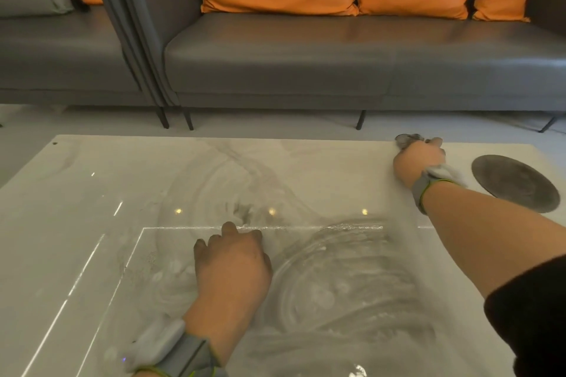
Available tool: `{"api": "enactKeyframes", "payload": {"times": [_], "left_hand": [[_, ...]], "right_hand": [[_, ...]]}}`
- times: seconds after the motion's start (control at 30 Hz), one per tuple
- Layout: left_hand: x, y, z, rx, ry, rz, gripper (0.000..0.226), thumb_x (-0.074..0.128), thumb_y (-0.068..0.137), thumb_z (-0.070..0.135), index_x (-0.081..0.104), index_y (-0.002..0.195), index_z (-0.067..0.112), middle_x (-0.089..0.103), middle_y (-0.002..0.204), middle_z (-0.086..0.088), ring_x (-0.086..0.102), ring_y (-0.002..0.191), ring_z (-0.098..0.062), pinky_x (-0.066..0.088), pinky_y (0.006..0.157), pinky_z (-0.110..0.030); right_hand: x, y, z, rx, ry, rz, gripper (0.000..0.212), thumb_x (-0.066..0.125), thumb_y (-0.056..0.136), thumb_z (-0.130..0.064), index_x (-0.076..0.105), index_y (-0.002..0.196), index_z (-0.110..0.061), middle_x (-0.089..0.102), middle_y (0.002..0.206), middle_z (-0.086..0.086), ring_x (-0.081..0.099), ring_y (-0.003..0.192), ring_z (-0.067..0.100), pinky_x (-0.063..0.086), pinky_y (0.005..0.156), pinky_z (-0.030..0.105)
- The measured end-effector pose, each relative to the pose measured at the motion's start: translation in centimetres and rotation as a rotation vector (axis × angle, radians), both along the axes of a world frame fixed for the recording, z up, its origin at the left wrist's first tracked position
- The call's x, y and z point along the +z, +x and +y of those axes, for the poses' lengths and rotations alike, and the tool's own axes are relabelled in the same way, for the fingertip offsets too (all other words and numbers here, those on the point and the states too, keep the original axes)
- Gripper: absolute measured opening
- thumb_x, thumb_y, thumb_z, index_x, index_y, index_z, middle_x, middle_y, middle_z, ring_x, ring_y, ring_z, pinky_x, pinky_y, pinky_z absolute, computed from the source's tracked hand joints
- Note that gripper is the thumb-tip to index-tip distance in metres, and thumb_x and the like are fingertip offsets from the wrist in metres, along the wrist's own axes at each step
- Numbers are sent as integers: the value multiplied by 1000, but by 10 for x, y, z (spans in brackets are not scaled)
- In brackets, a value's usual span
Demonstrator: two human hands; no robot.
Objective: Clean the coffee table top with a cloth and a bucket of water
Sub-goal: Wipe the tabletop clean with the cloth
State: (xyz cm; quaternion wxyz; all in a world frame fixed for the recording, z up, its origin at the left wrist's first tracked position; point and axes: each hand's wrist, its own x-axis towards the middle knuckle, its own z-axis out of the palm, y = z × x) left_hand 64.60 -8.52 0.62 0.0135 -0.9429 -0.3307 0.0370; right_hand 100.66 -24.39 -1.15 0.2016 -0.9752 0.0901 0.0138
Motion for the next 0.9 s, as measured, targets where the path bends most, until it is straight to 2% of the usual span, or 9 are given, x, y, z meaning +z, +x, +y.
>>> {"api": "enactKeyframes", "payload": {"times": [0.17,0.27,0.4,0.5,0.57,0.63,0.7,0.8,0.9], "left_hand": [[-2,-2,2,-16,10,-17,25,40,88,35,59,102,27,52,102,0,61,89,-24,43,90,-38],[-4,-3,4,-28,18,-29,29,40,88,34,58,109,28,53,103,1,61,90,-24,42,89,-37],[-6,-6,6,-65,11,-65,46,40,89,31,45,134,30,58,105,2,62,93,-25,40,85,-37],[-7,-12,16,-92,-36,-141,49,36,84,29,52,130,25,64,96,3,64,86,-26,37,73,-35],[-7,-19,27,-102,-98,-205,53,31,80,30,56,127,26,68,94,3,65,86,-26,39,70,-33],[-3,-23,33,-94,-202,-253,53,31,83,30,54,130,29,69,103,4,65,94,-24,48,78,-35],[0,-27,41,-59,-284,-306,47,37,88,29,54,132,31,66,113,6,63,103,-22,50,86,-37],[2,-38,65,17,-210,-380,44,42,86,29,60,126,30,65,114,6,62,101,-23,50,83,-37],[1,-56,91,141,-129,-314,41,51,84,28,62,124,28,64,117,3,60,103,-26,48,83,-36]], "right_hand": [[-21,-22,60,272,-24,-101,45,50,84,-29,56,128,-29,42,129,10,47,117,37,41,104,48],[-17,-65,99,501,-57,-125,41,47,91,-20,58,129,-30,44,130,11,47,117,35,42,99,40],[-20,-132,124,863,-73,-311,44,49,86,-17,62,126,-31,49,118,11,51,105,35,48,85,38],[-23,-159,131,1102,-30,-329,44,50,85,-18,63,126,-27,53,113,12,56,98,37,52,78,39],[-13,-164,137,1220,30,-210,45,52,86,-15,62,128,-29,56,113,9,60,97,34,52,80,36],[4,-161,140,1194,185,13,42,52,87,-11,64,122,-32,61,107,1,65,82,27,52,67,28],[15,-146,145,1056,317,10,40,51,87,-11,65,119,-31,66,104,1,63,66,24,49,54,25],[20,-118,154,841,198,-235,43,52,86,-11,59,127,-19,59,119,15,63,94,37,53,82,36],[7,-105,160,618,-1,-182,35,51,94,-24,52,123,-6,47,123,21,58,104,44,48,86,43]]}}
